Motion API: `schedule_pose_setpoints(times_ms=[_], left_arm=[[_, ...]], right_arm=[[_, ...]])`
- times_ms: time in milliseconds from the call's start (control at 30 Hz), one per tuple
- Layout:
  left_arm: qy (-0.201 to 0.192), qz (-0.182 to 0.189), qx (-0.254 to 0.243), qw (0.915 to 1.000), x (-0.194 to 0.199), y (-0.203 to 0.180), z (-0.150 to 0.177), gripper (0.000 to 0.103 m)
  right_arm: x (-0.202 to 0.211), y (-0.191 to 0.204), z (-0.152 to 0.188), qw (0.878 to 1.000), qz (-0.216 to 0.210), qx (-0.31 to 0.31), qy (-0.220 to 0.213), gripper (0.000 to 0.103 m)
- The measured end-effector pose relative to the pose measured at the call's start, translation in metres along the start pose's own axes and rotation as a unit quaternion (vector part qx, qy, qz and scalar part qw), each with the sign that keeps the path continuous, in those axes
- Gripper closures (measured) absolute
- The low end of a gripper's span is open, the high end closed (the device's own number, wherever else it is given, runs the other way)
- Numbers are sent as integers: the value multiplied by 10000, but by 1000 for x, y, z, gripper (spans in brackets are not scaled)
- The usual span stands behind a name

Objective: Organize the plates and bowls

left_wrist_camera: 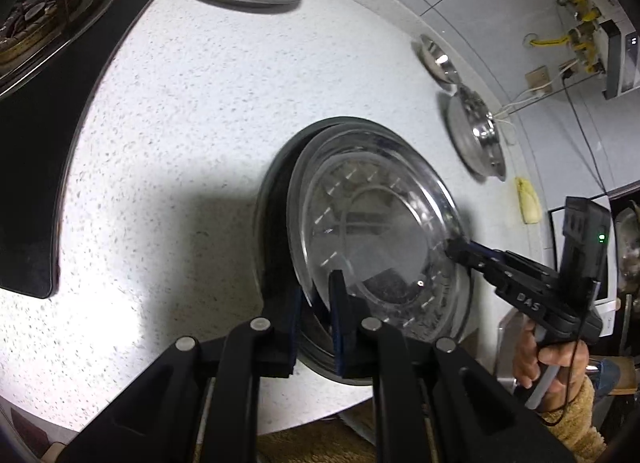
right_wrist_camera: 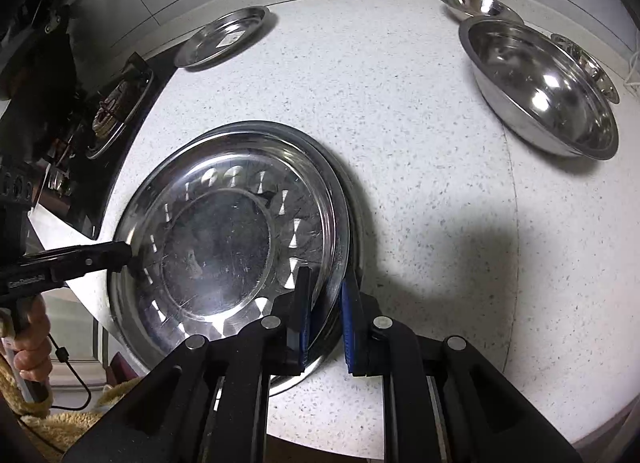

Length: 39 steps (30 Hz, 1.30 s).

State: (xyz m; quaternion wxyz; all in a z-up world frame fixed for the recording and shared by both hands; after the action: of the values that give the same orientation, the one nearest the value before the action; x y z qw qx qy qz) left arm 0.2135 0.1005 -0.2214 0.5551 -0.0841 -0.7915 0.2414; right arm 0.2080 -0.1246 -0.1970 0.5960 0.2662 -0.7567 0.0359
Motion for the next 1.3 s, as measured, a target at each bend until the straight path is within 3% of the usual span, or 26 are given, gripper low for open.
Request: schedule_pose_setpoints(times_ms=[367, 500, 600, 767, 833, 933, 1000, 1067, 1200, 1300], left_arm=[[16, -198, -35, 9998, -5, 1, 0, 90], [-49, -328, -255, 9991, -2, -4, -1, 84], [-193, -492, -485, 9974, 7, -7, -4, 75], [-476, -656, -579, 9950, 28, -5, -16, 74], [-666, -619, -455, 9948, 39, 0, -28, 74], [-885, -507, 3, 9948, 53, 15, -60, 74], [-967, -523, 309, 9935, 56, 31, -86, 73], [-1041, -578, 690, 9905, 55, 52, -117, 73], [-1047, -314, 1543, 9820, 40, 87, -165, 73], [-1157, -417, 1994, 9722, 28, 113, -194, 73]], right_arm=[[-5, 3, 7, 9999, -51, 126, 84, 89], [-3, 6, 7, 9996, -11, 271, 80, 87], [5, 4, 3, 9996, -26, 294, -11, 78], [20, 3, -5, 9989, -99, 426, -171, 72], [24, 6, -13, 9985, -174, 468, -236, 71], [26, 12, -33, 9980, -294, 439, -344, 59], [24, 19, -51, 9974, -330, 492, -420, 59], [19, 28, -75, 9966, -468, 495, -461, 59], [-2, 51, -134, 9954, -630, 509, -509, 59], [-28, 72, -183, 9951, -668, 560, -468, 59]])
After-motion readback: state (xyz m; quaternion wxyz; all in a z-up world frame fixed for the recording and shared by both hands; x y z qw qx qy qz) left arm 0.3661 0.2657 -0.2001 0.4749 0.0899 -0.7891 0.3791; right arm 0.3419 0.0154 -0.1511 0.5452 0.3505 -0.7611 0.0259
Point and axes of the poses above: each gripper's, at about its wrist camera, not at the fingertips, and x roughly against the way its jaws point, y to its left, z to its underside, the point moved 7 cm from there along -x, roughly the way its jaws point, and after that the axes turned 6 degrees about -x, right-handed, at the moved point
